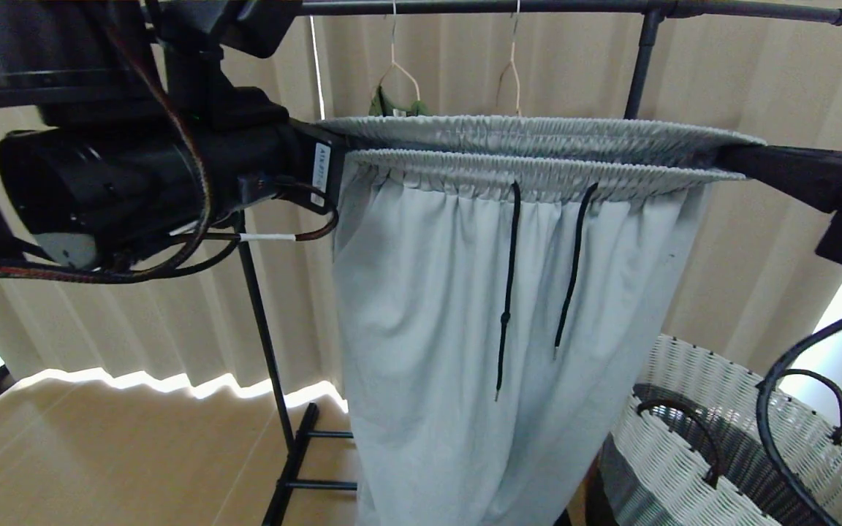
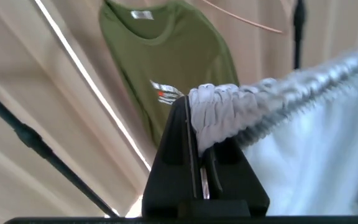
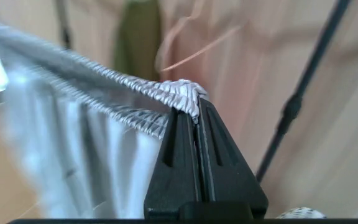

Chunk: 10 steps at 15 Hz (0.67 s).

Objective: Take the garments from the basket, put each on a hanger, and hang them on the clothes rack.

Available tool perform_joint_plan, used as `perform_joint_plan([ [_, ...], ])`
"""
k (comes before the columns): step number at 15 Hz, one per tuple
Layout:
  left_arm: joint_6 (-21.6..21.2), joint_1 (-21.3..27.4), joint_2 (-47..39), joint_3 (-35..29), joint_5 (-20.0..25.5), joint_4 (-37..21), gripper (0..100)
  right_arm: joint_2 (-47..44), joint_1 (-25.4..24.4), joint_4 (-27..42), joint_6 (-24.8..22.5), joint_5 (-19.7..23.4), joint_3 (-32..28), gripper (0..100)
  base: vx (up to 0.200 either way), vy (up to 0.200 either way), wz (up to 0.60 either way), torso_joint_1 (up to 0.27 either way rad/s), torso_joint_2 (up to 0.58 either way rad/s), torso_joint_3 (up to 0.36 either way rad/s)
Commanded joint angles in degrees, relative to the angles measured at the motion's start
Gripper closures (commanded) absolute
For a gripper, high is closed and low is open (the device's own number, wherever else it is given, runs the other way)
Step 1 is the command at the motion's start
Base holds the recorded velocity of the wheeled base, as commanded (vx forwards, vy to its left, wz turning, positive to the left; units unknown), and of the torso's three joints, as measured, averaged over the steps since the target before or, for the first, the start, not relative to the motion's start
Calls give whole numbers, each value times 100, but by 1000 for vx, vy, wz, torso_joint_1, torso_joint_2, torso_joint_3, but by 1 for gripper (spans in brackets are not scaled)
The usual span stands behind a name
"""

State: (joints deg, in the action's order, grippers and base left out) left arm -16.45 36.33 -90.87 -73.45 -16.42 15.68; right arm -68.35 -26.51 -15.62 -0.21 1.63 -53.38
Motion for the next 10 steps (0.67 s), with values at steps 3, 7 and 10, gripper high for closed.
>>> perform_joint_plan([
  [3,1,-20,-713,-433,-168,225,100,569,-644,164,3,4,179,100,0,0,0,0,0,0],
  [7,36,-64,-695,-284,-388,252,100,428,-600,129,-6,-32,205,100,0,0,0,0,0,0],
  [10,27,-117,-98,375,-327,129,100,41,-223,50,-14,-23,153,100,0,0,0,0,0,0],
])
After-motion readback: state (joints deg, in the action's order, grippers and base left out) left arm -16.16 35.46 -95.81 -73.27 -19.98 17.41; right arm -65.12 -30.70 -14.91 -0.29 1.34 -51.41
